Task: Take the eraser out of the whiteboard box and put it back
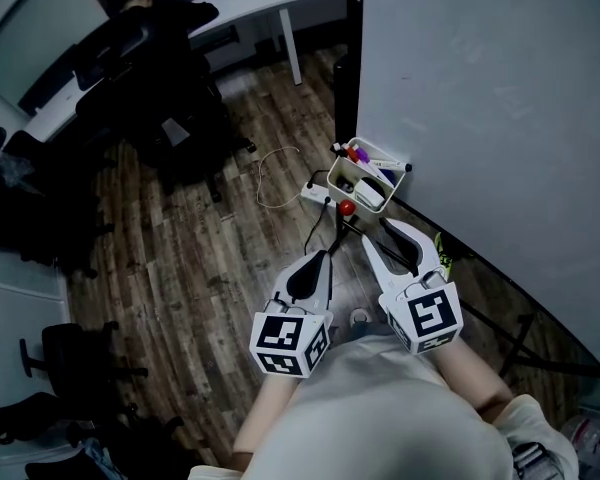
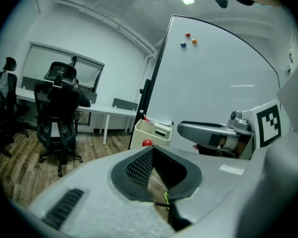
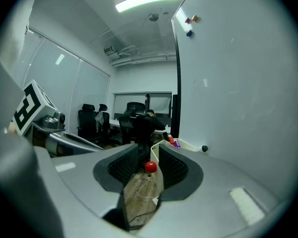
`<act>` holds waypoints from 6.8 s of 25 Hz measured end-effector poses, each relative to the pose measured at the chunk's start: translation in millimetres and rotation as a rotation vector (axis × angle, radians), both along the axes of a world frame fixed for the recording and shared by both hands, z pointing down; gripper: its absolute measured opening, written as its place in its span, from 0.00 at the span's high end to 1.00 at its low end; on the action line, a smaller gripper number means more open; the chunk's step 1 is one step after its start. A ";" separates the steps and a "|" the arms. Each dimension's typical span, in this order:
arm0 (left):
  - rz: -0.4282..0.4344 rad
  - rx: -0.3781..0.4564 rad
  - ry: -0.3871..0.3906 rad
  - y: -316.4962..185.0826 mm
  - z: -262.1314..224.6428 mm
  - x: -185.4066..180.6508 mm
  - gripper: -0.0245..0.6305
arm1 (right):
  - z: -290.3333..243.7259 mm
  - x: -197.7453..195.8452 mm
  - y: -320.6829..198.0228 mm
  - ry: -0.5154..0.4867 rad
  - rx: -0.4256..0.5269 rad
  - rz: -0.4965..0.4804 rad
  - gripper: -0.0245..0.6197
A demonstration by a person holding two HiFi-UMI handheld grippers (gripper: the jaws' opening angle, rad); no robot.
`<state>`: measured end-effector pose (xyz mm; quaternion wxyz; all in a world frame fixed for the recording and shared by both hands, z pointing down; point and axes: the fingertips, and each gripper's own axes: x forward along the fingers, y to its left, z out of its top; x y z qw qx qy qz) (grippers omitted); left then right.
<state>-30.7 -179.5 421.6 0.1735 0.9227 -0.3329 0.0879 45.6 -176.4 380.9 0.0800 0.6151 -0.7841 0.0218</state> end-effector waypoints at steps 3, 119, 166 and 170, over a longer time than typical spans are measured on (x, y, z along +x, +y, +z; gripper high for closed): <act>-0.001 -0.003 -0.004 -5.4 1.9 7.3 0.96 | 4.9 6.2 -7.8 0.013 -0.017 -0.010 0.70; -0.007 0.033 0.021 39.3 -15.7 -18.4 0.96 | -66.6 -18.4 26.4 0.109 0.192 0.015 0.70; 0.007 0.040 0.033 67.5 -16.2 -16.7 0.96 | -71.0 -22.1 60.5 0.092 0.211 0.018 0.70; -0.001 0.034 0.035 61.7 -14.8 -14.8 0.96 | -68.7 -20.4 53.4 0.099 0.204 0.009 0.70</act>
